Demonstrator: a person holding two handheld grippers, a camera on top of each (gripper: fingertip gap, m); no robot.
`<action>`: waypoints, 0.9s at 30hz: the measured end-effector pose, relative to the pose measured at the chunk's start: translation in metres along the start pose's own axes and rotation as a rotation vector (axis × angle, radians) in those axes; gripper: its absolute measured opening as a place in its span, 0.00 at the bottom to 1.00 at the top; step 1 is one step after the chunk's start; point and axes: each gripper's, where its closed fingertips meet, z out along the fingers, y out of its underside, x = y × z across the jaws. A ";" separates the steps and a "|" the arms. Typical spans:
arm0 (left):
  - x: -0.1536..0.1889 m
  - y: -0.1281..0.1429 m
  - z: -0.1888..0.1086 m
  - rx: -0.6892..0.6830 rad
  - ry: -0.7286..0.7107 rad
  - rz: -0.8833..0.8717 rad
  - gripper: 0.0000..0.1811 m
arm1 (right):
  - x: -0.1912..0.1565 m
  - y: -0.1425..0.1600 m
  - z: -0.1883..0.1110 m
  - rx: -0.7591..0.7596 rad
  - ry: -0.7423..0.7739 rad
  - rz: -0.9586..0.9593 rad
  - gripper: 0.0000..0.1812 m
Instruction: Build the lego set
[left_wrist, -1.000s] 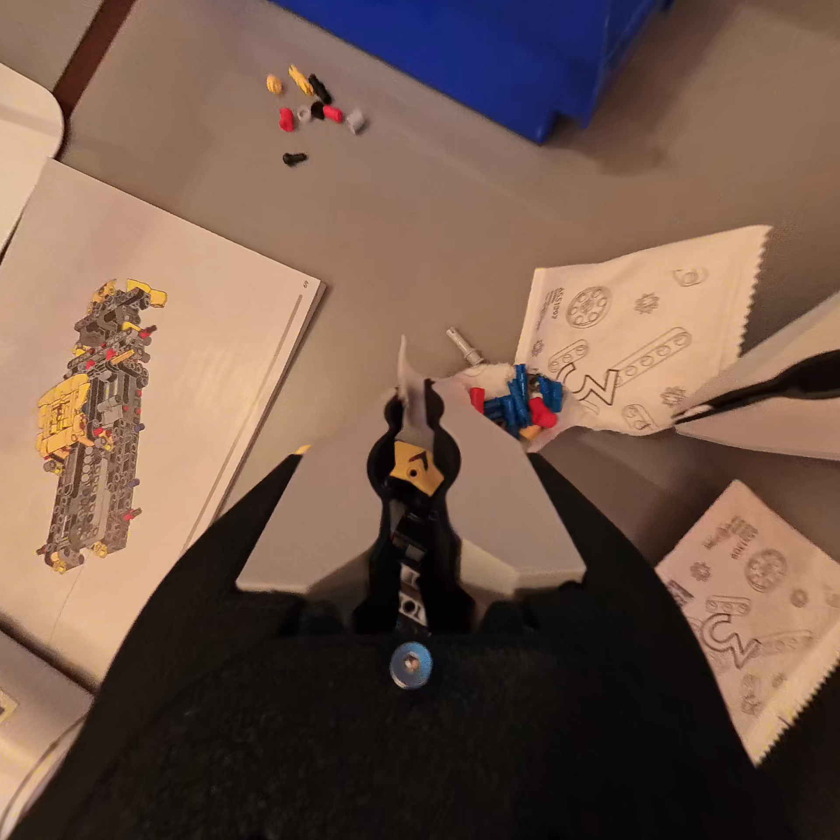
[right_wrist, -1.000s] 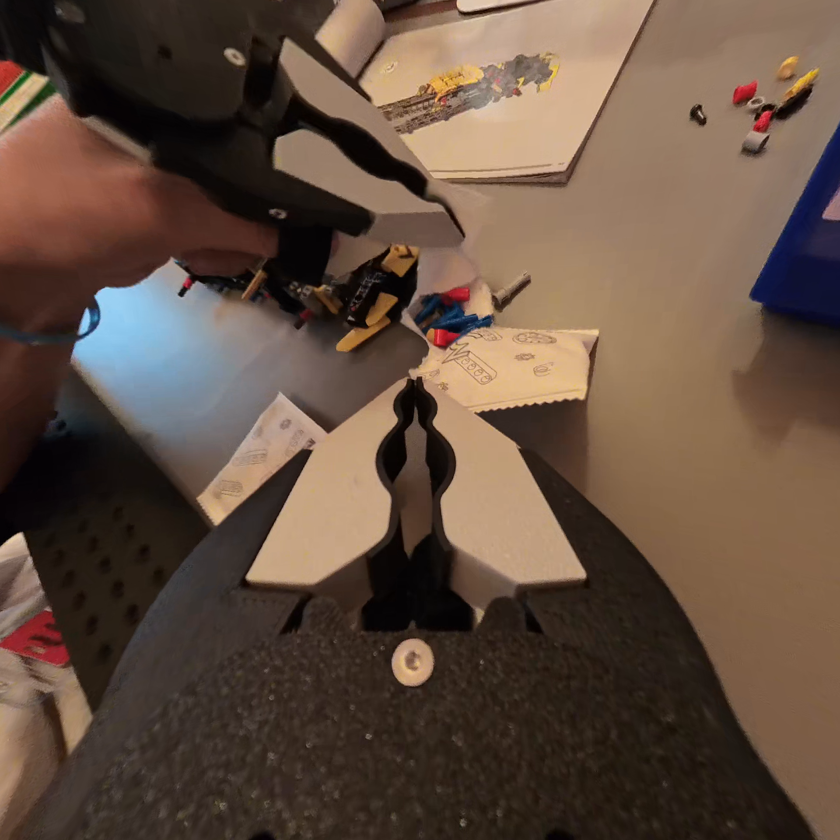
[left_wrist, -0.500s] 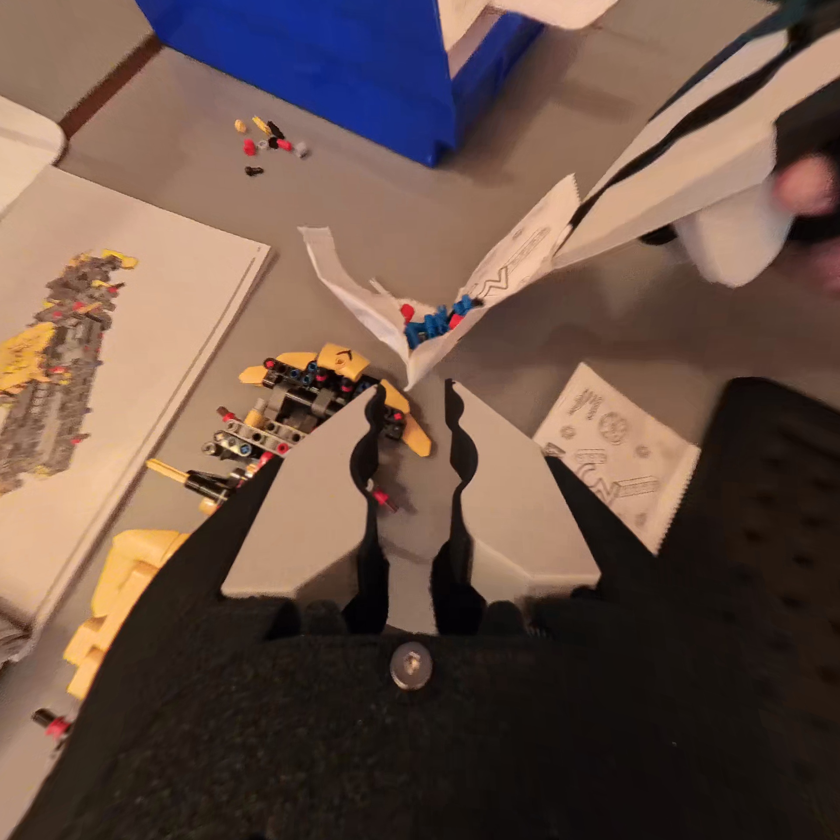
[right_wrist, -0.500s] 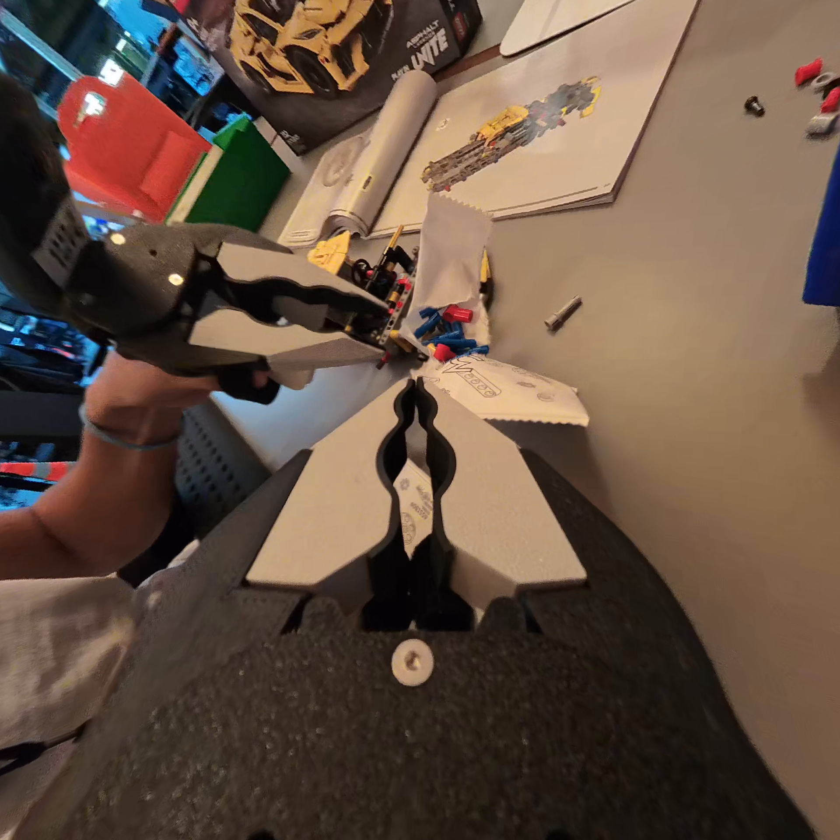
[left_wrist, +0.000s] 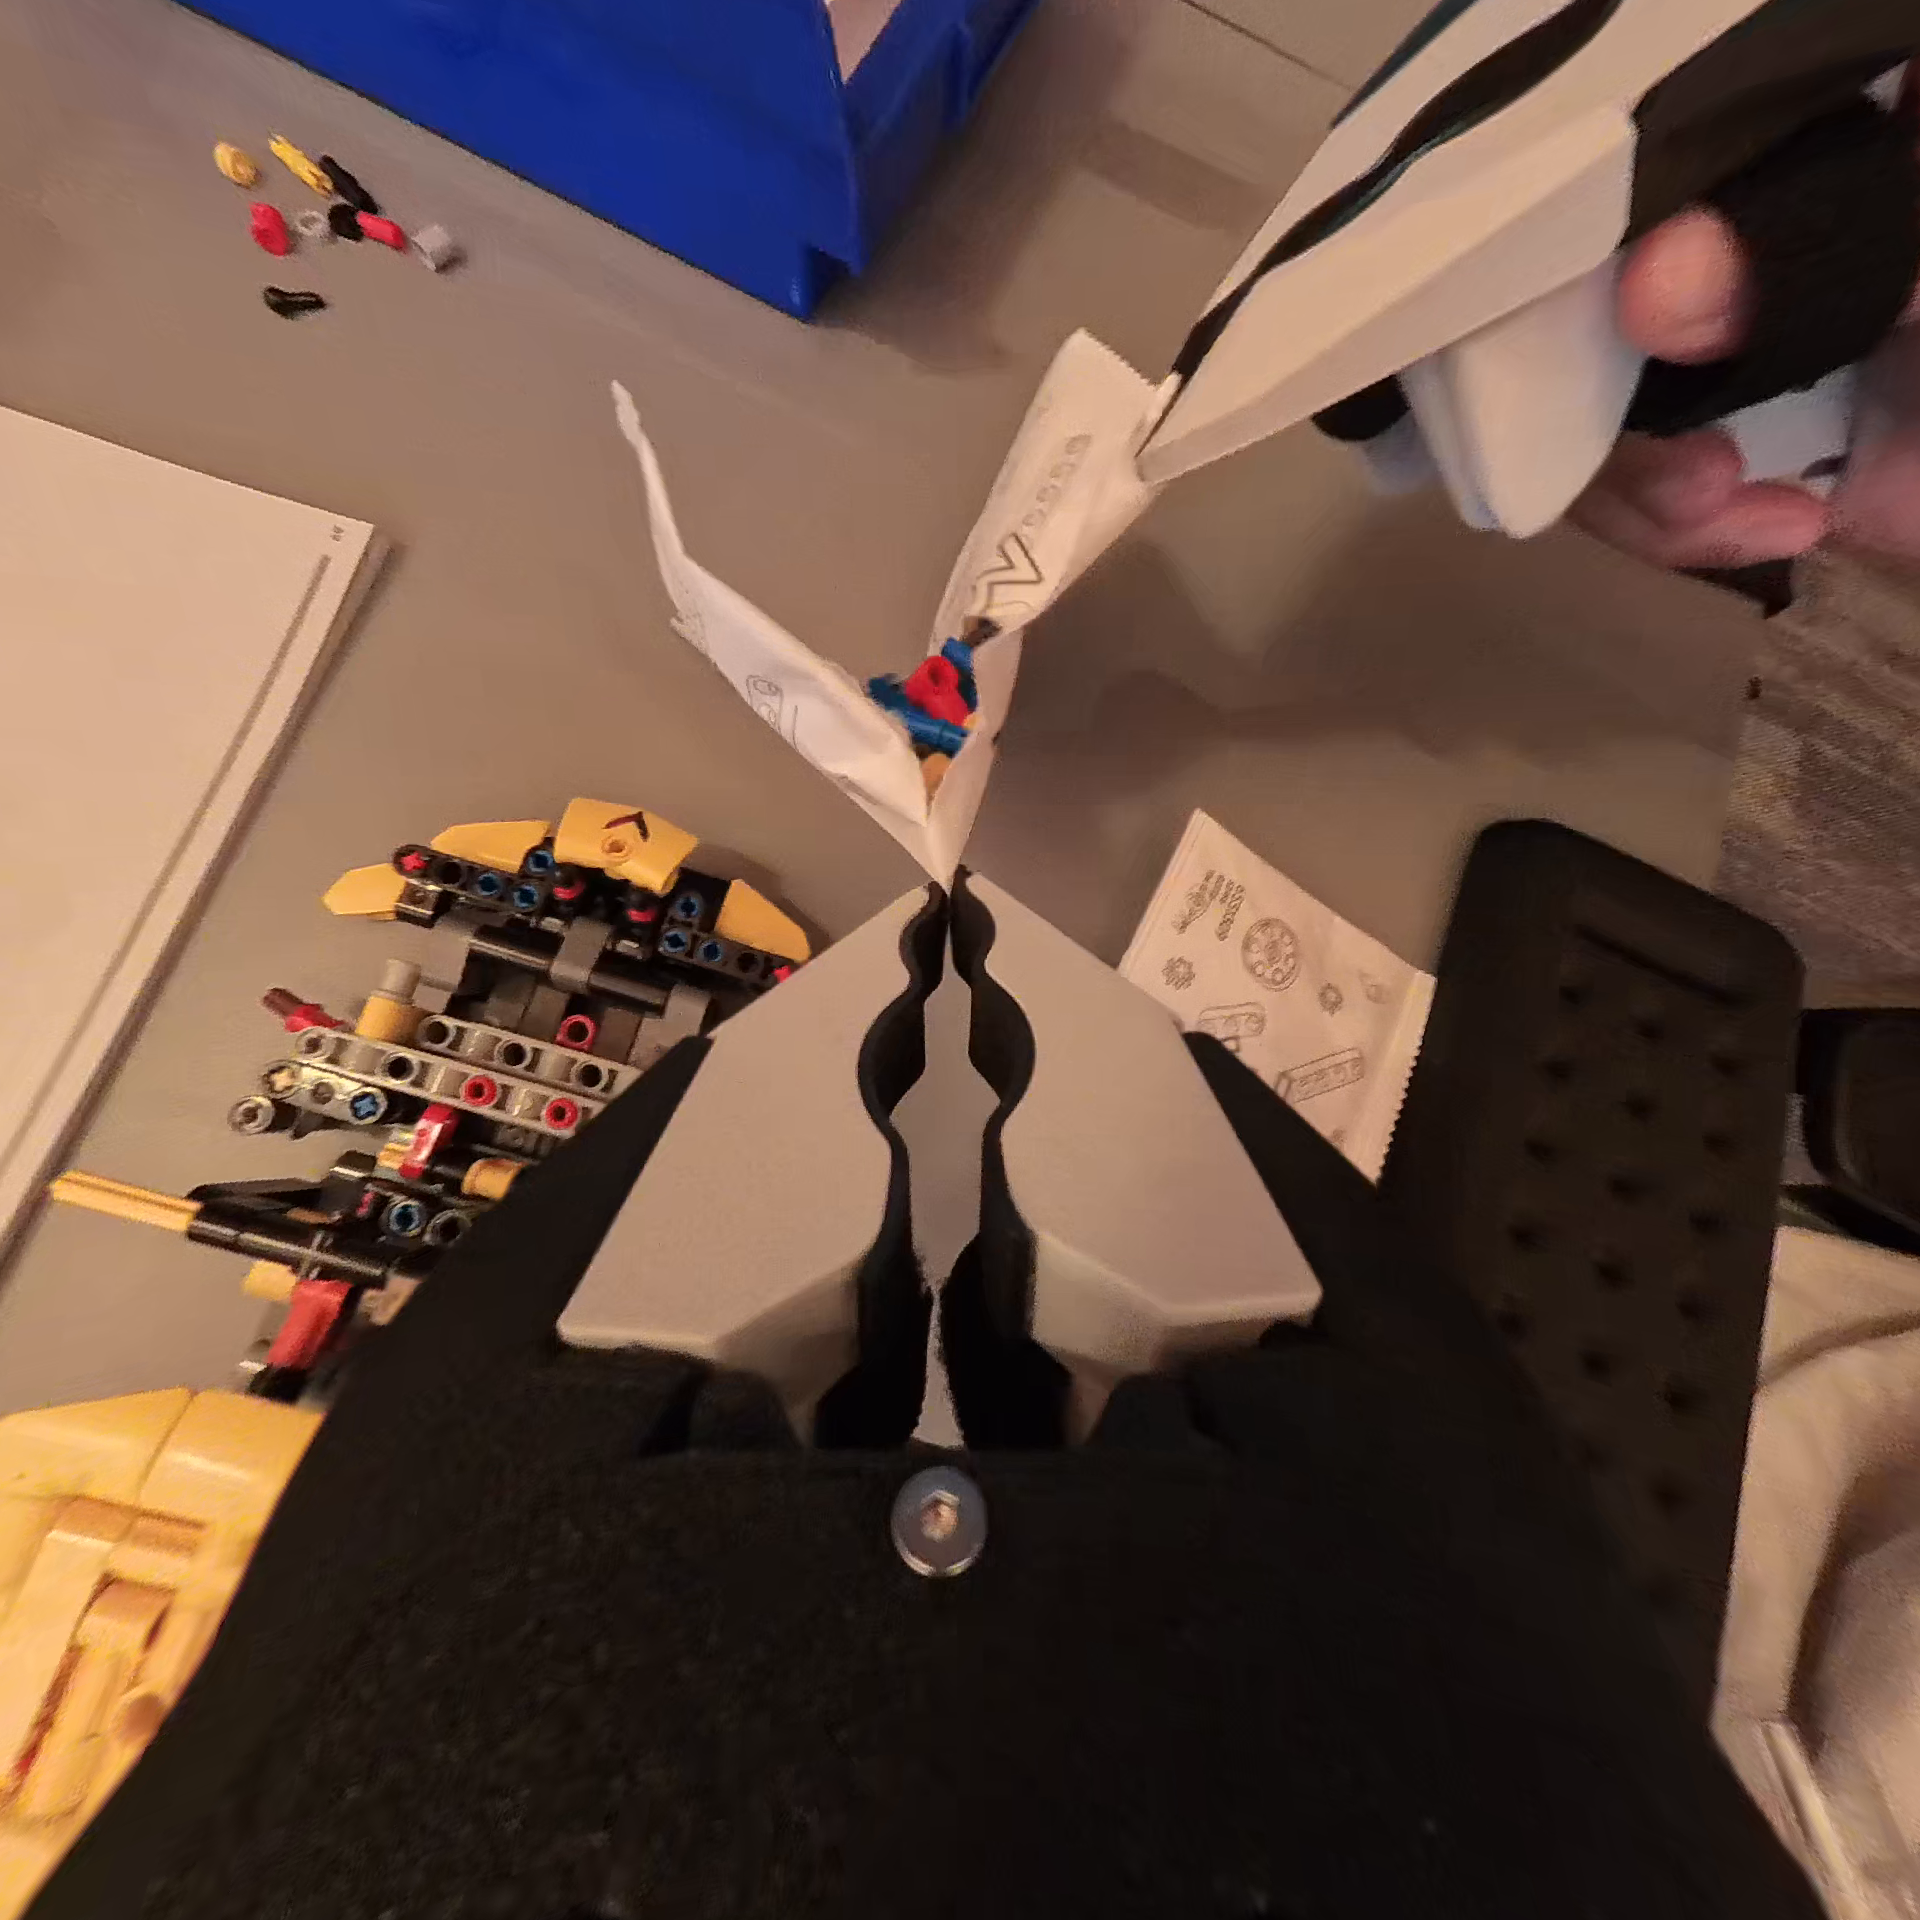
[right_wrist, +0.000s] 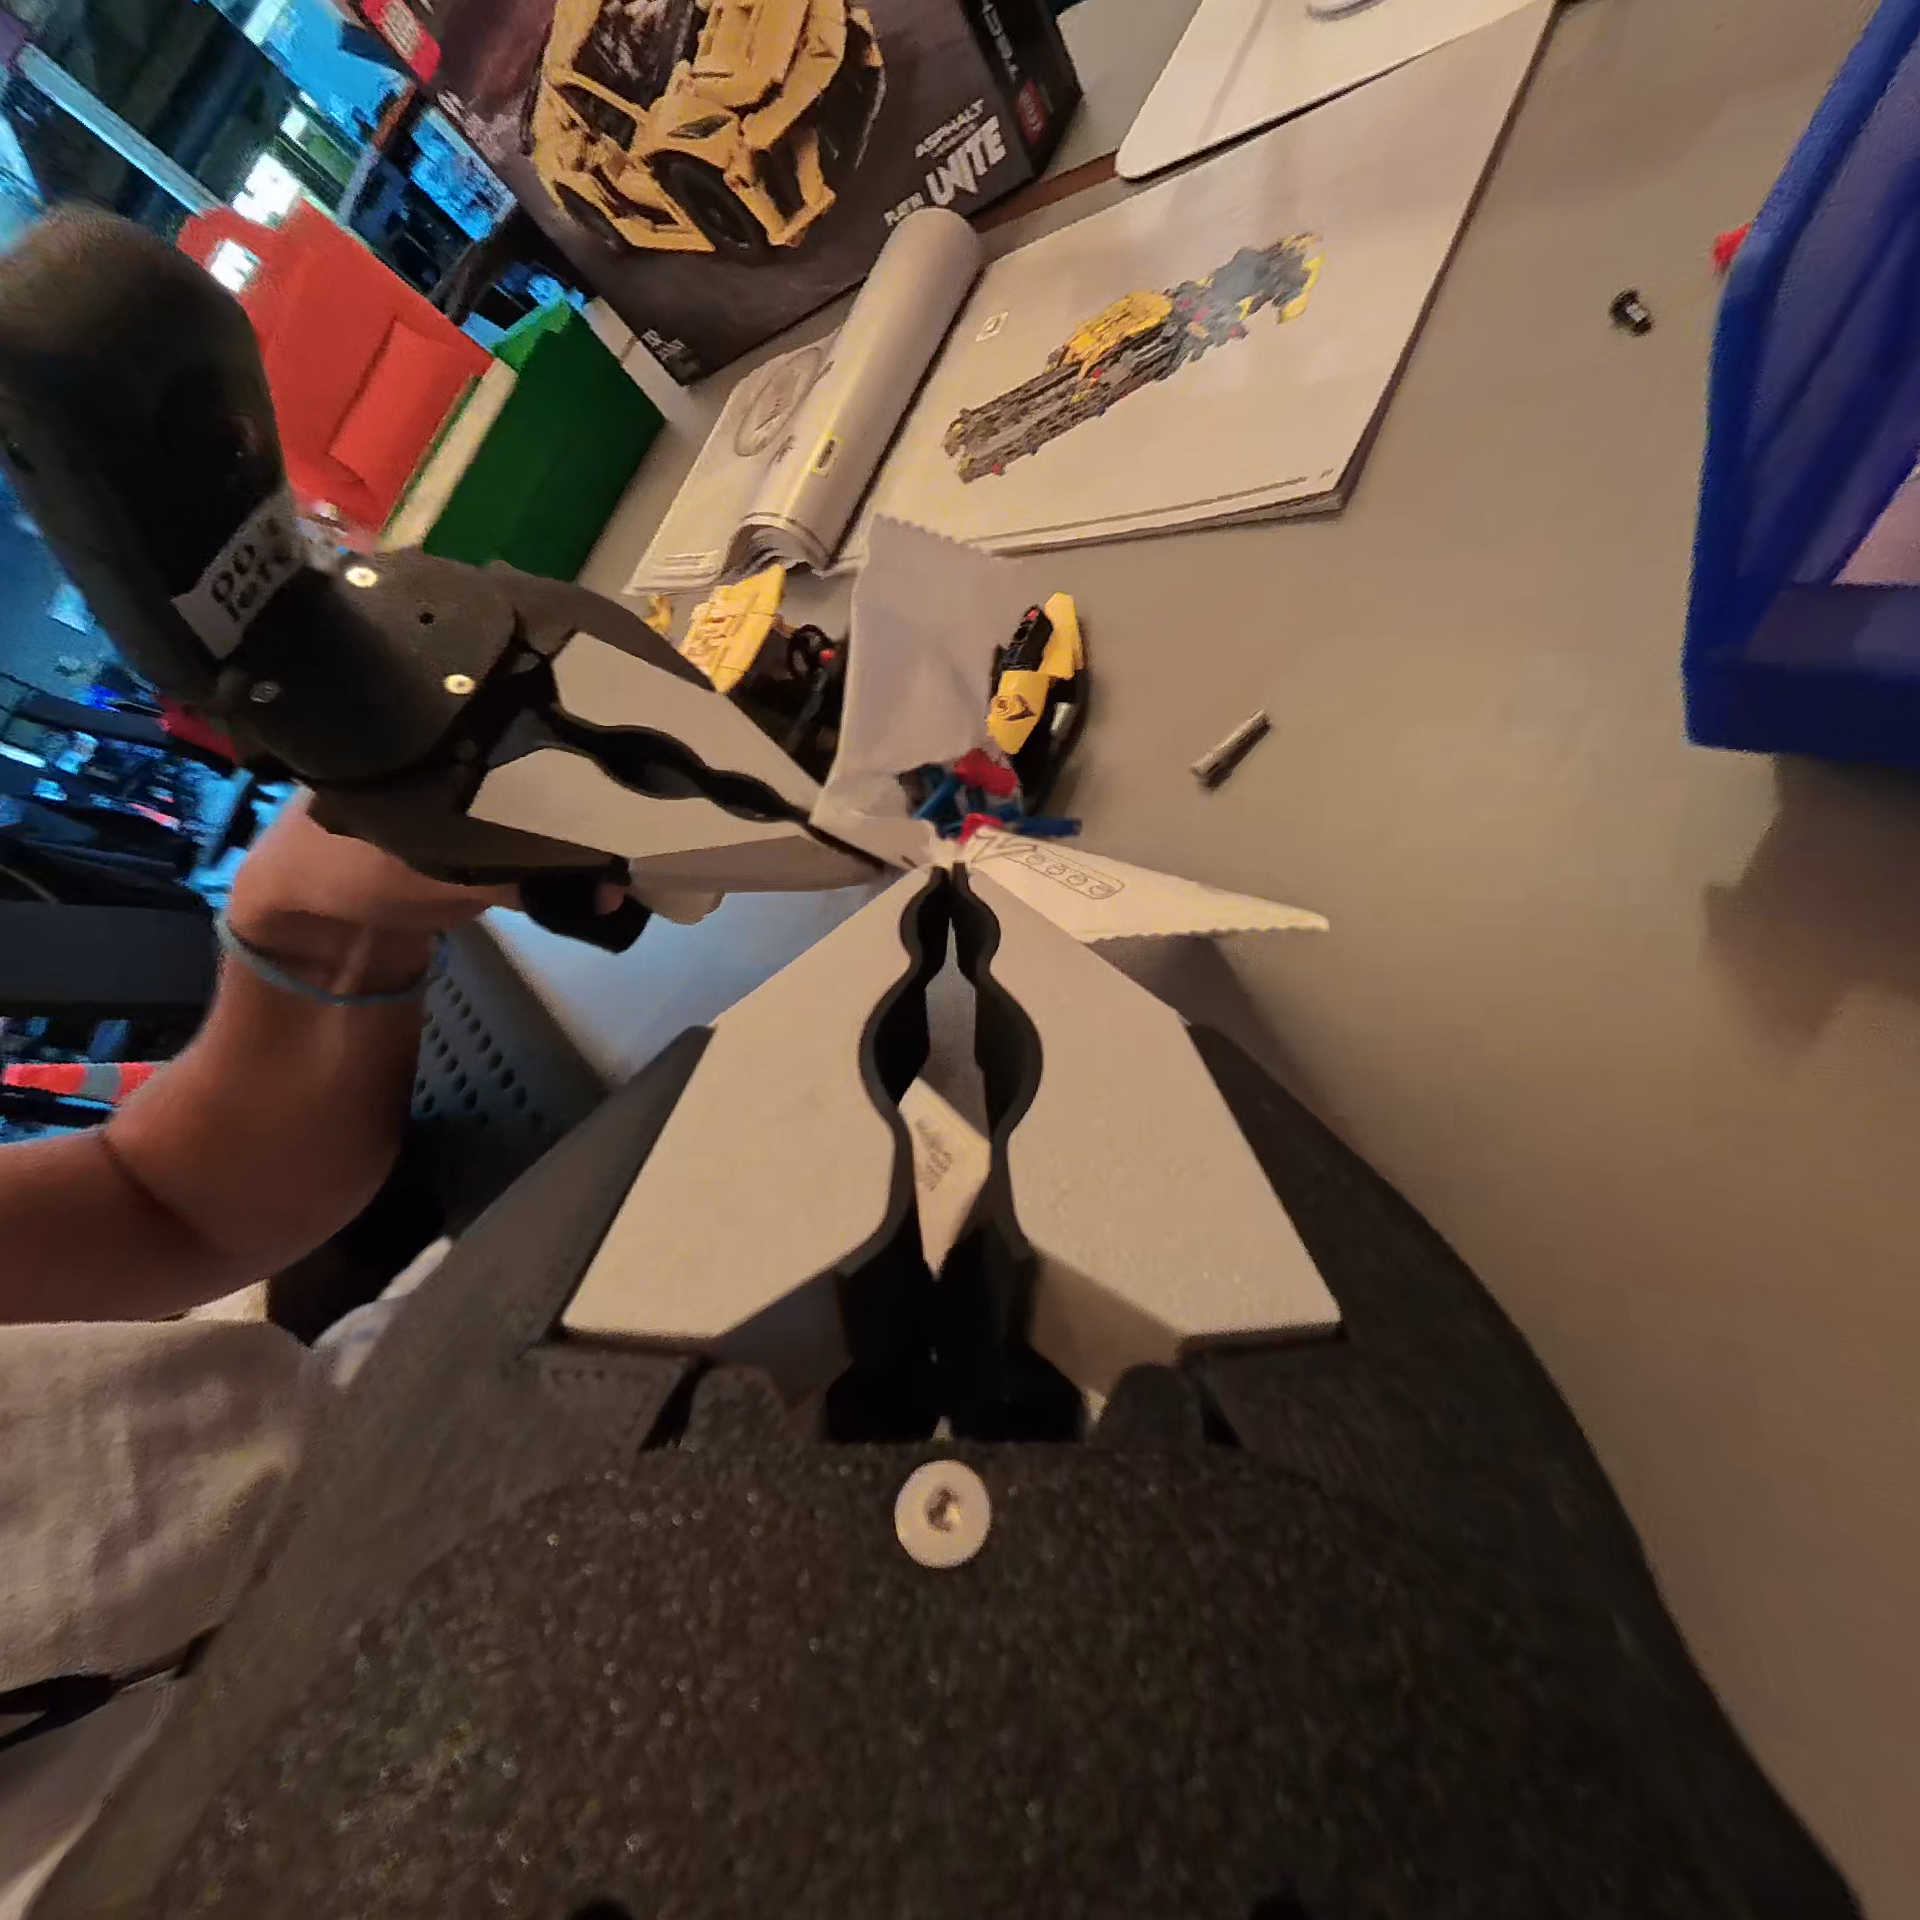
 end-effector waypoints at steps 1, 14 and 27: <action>0.002 -0.001 0.001 0.006 0.017 -0.020 0.00 | 0.003 -0.001 0.001 -0.013 0.026 -0.020 0.00; 0.026 -0.005 0.022 0.088 0.175 -0.342 0.00 | 0.032 -0.010 0.026 -0.200 0.311 -0.305 0.03; 0.029 -0.003 0.022 0.119 0.276 -0.489 0.00 | 0.035 0.027 -0.020 -0.109 0.113 -0.605 0.35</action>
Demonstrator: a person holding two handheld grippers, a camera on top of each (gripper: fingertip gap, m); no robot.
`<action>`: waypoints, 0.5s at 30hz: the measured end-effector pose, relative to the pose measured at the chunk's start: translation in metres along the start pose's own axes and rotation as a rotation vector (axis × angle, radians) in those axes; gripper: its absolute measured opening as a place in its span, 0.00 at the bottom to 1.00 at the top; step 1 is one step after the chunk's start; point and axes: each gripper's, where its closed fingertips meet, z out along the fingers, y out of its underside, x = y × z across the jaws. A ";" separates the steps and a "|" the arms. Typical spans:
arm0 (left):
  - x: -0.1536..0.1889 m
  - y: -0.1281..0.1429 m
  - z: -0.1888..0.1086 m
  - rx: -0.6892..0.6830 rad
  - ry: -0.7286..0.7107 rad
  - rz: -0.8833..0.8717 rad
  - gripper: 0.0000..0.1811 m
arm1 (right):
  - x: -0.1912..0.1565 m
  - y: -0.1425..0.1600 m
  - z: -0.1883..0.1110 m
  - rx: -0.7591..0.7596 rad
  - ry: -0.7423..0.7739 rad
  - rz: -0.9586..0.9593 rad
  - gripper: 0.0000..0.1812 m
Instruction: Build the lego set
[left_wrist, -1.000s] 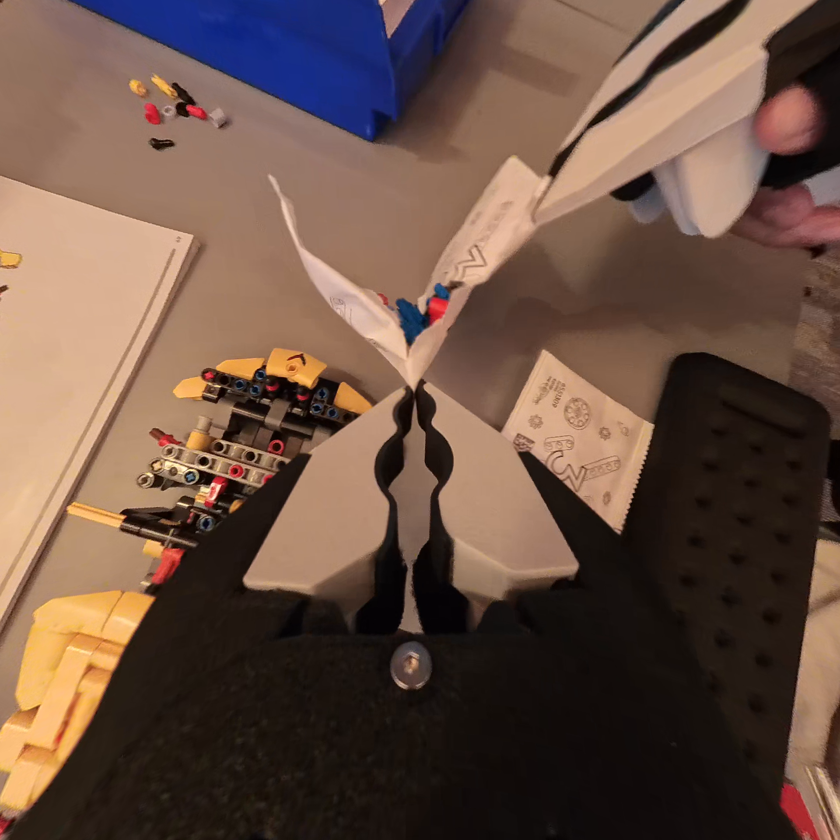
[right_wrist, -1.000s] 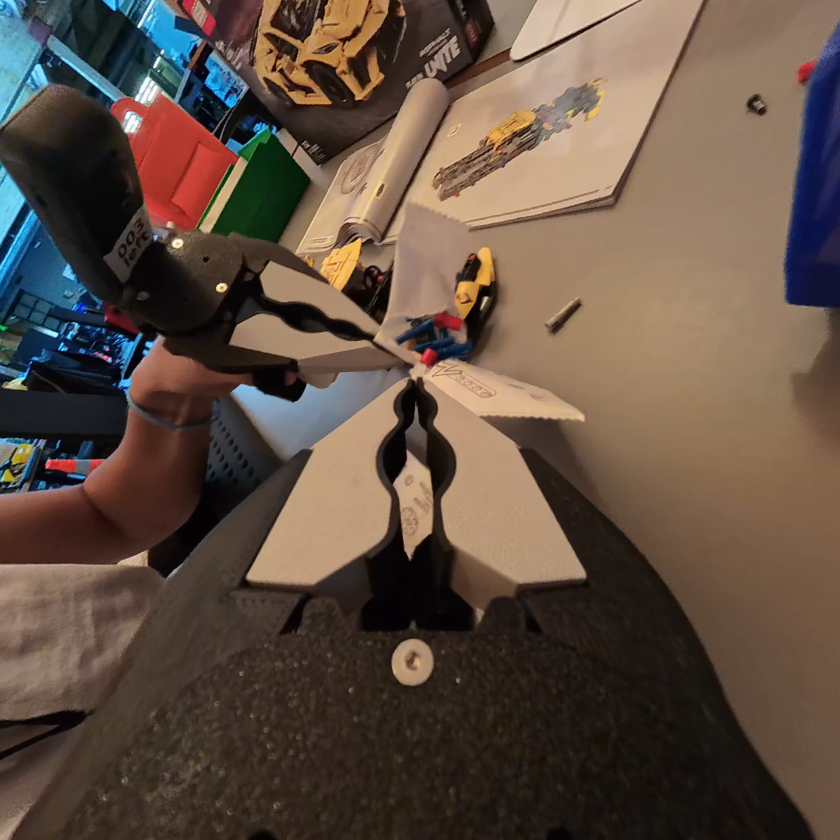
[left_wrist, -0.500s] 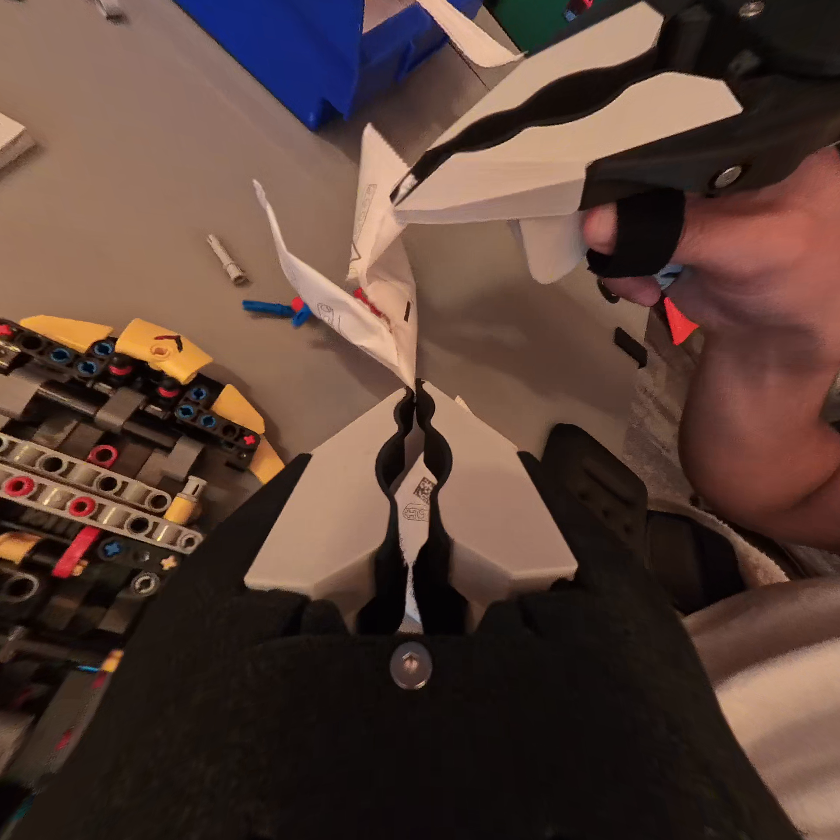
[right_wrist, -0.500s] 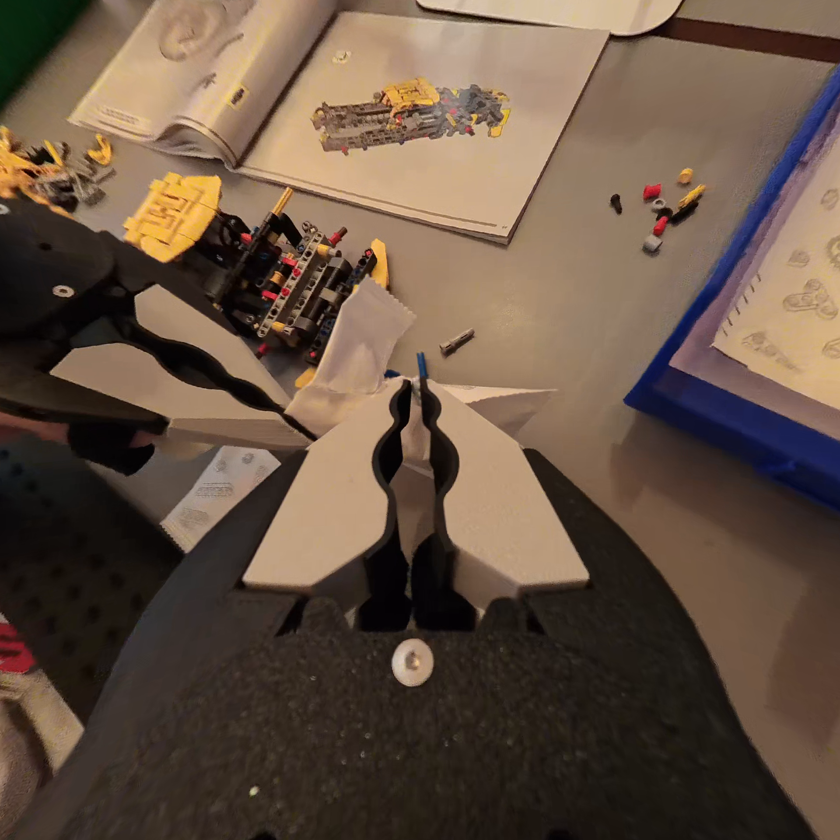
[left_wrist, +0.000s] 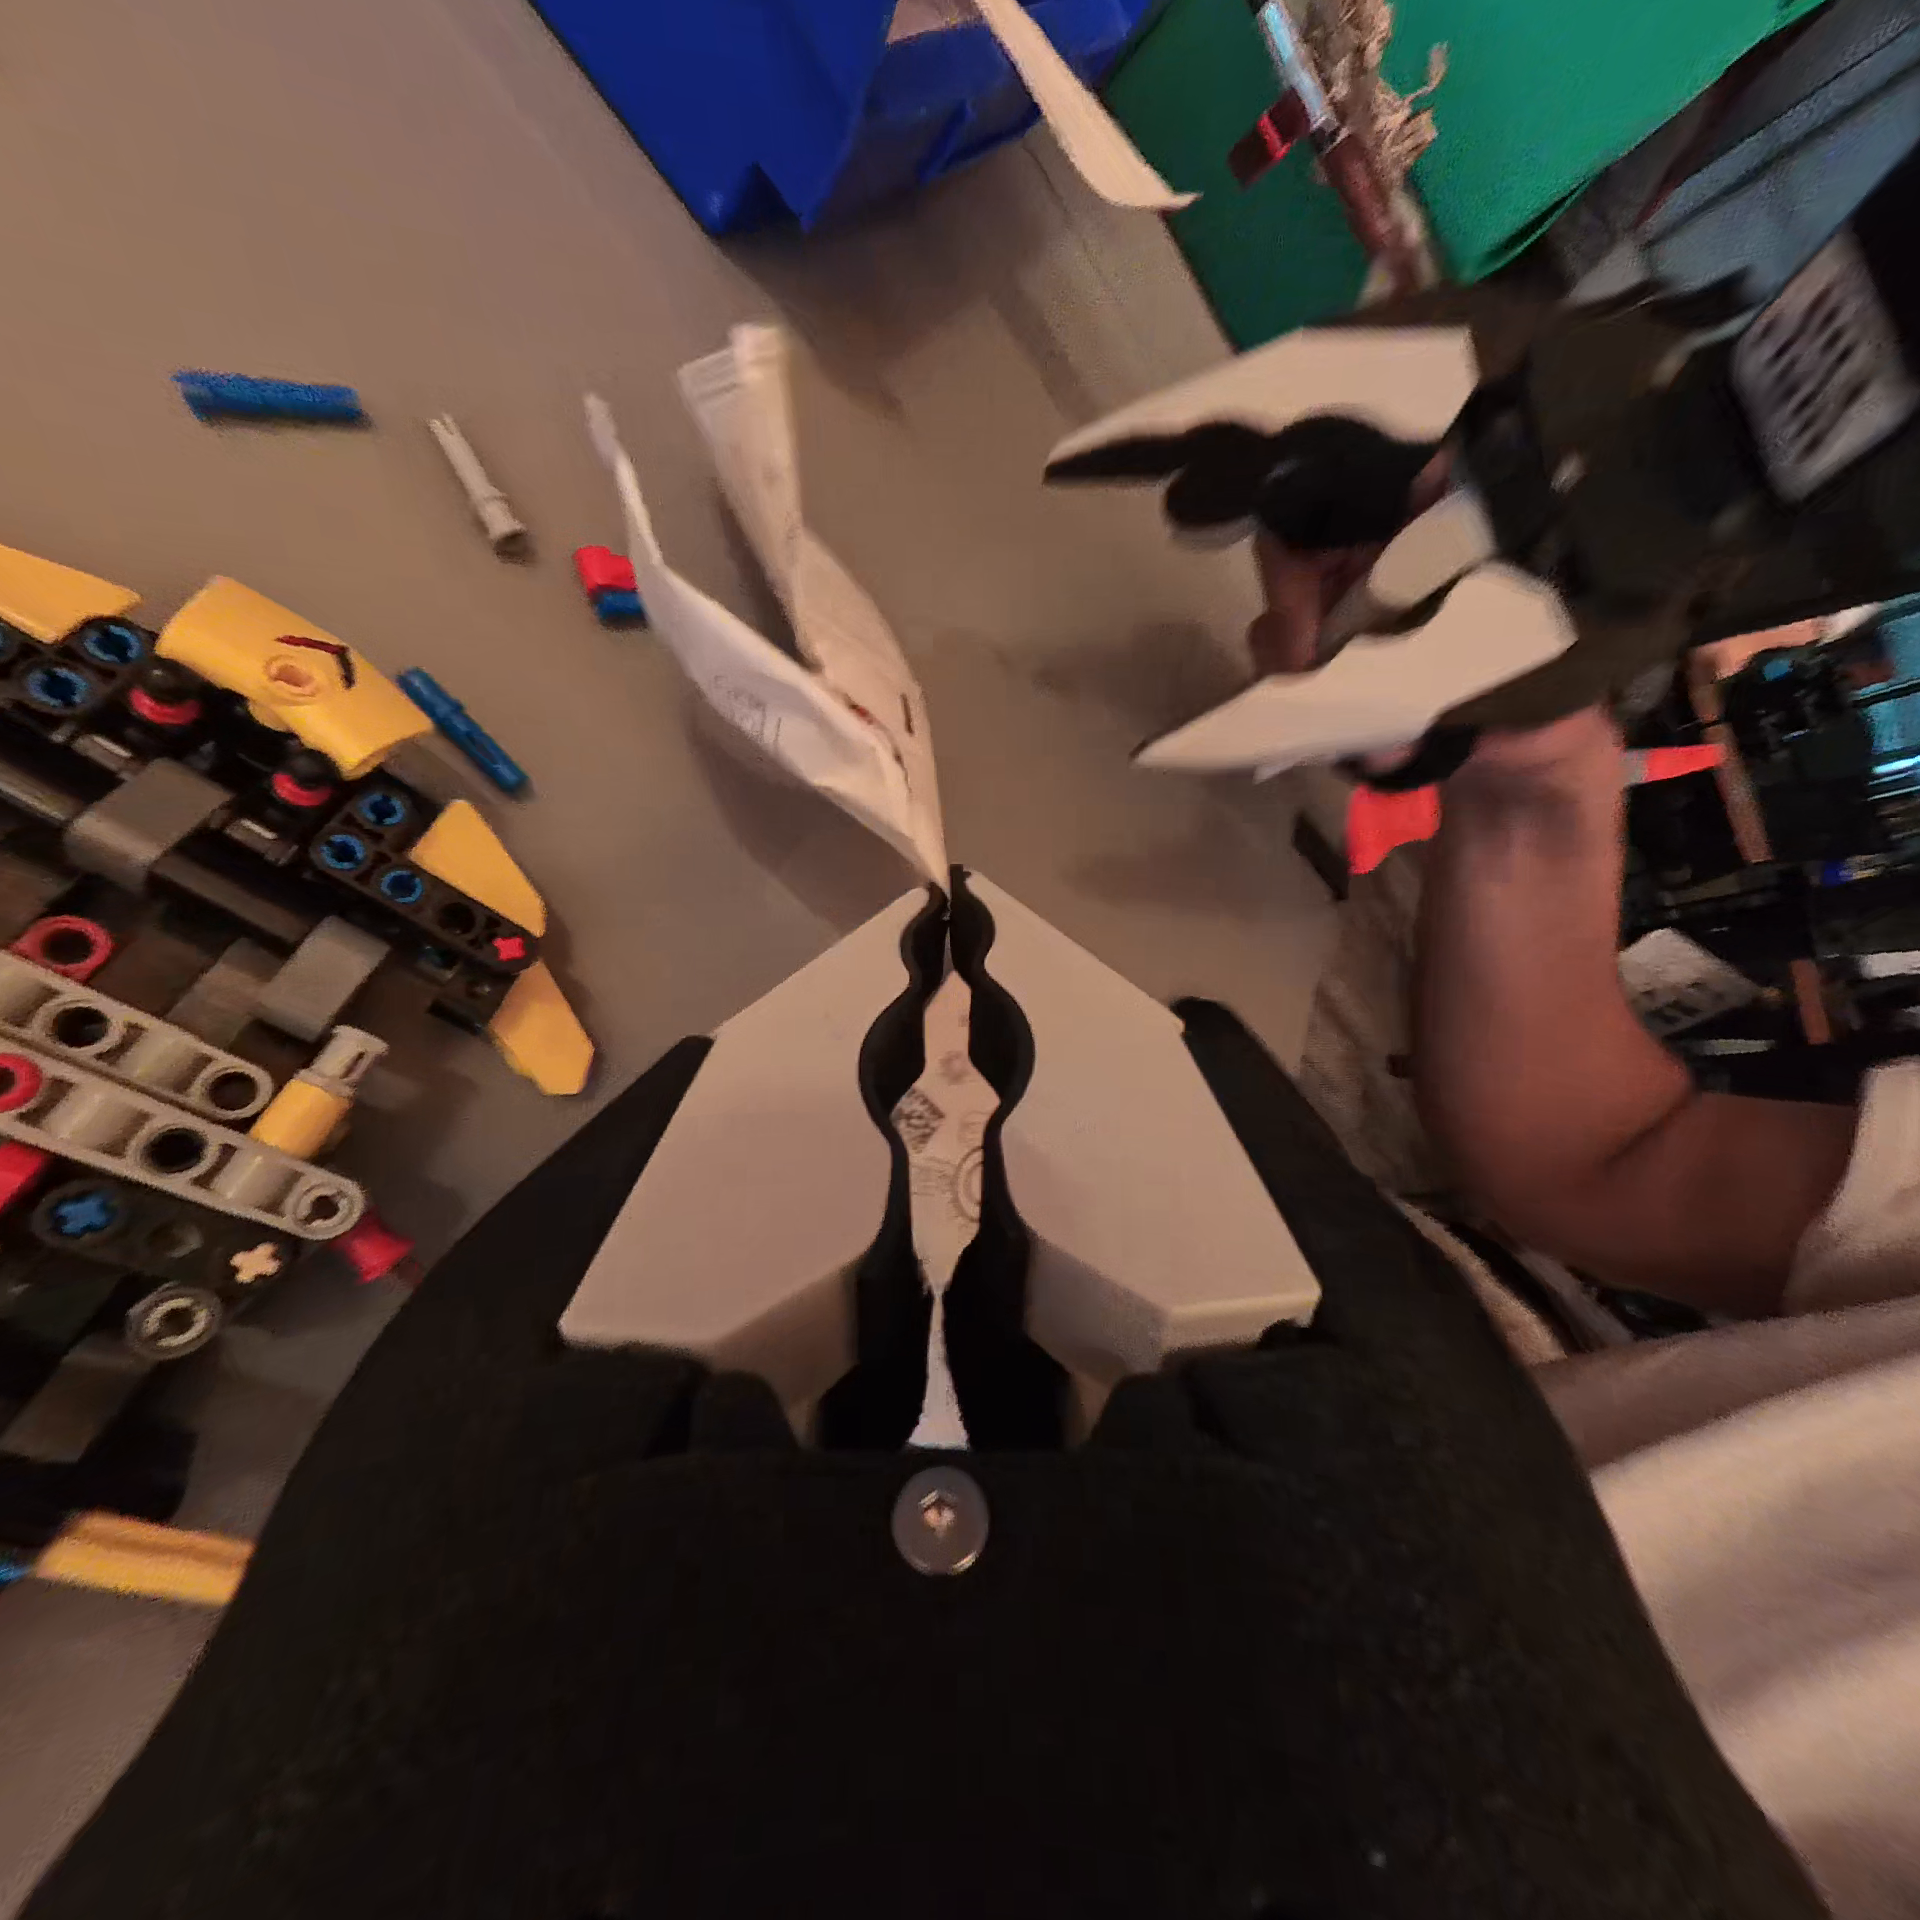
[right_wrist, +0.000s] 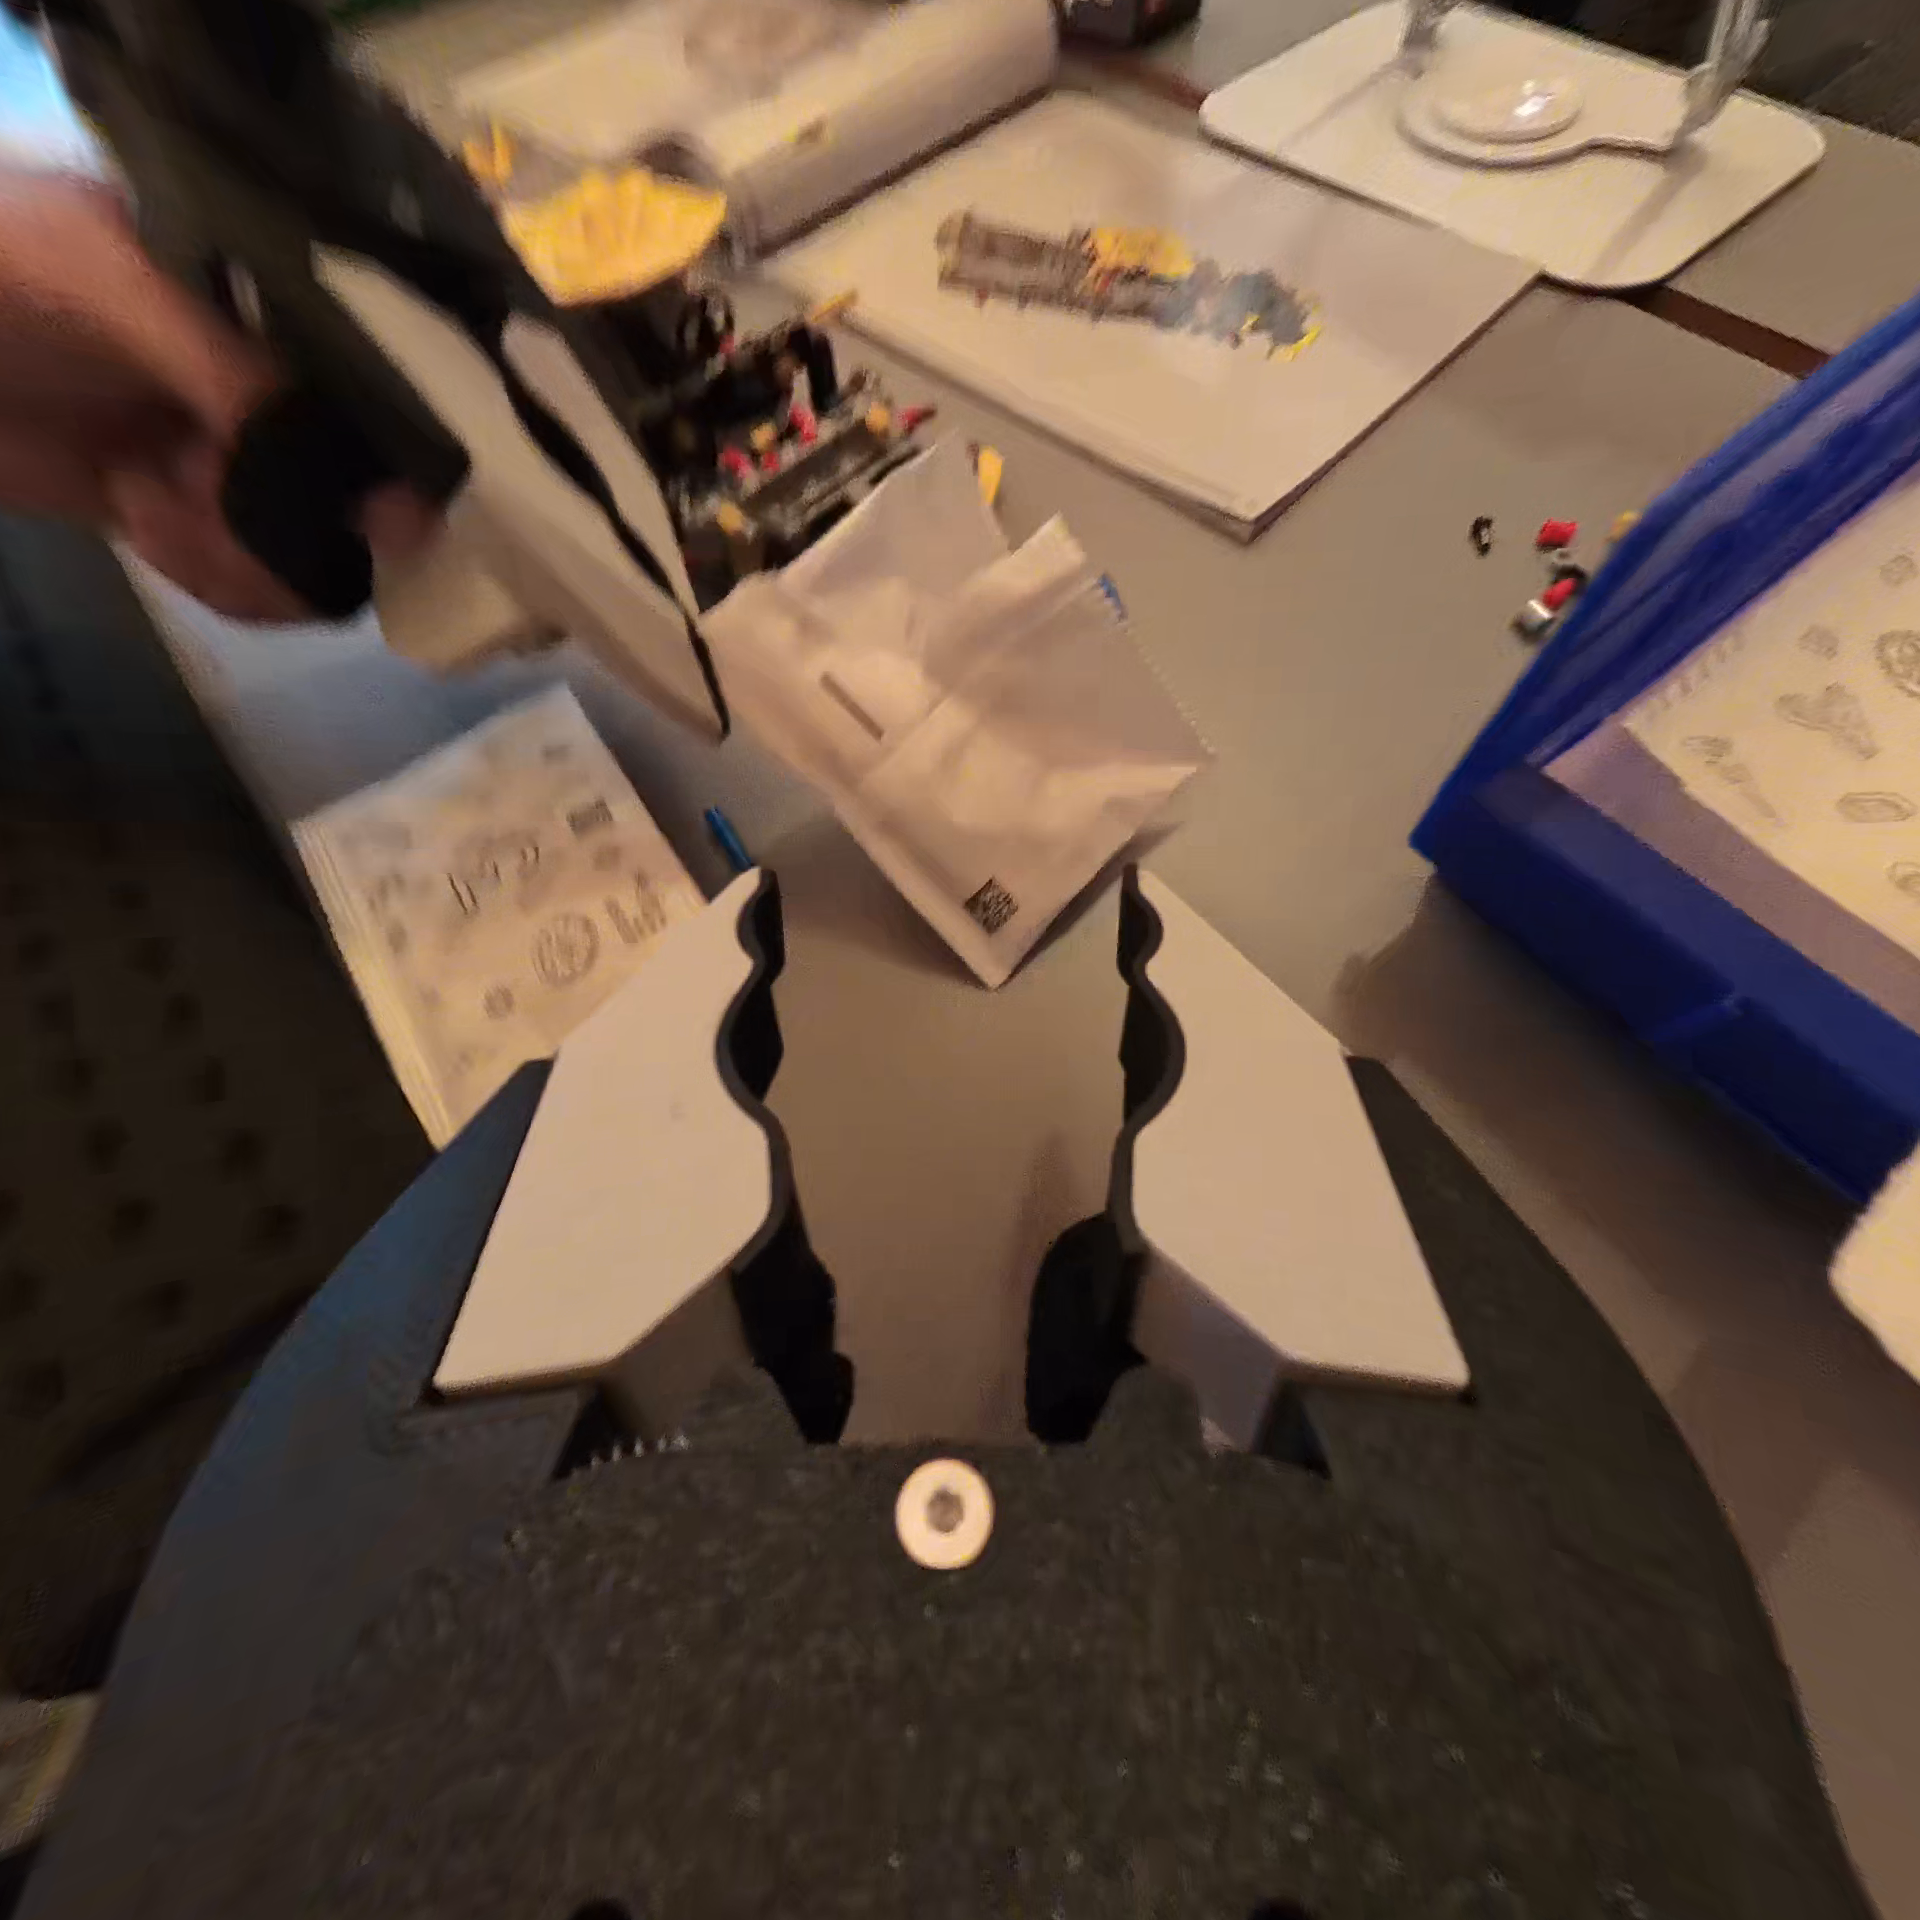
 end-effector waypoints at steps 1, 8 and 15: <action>0.003 -0.002 0.000 0.013 0.033 -0.035 0.00 | -0.006 0.007 0.004 -0.035 0.017 -0.059 0.35; 0.007 -0.010 0.000 0.058 0.124 -0.153 0.00 | 0.004 0.026 0.025 -0.165 0.275 -0.353 0.22; 0.011 -0.012 0.003 0.053 0.148 -0.171 0.00 | 0.014 0.031 0.035 -0.203 0.366 -0.498 0.03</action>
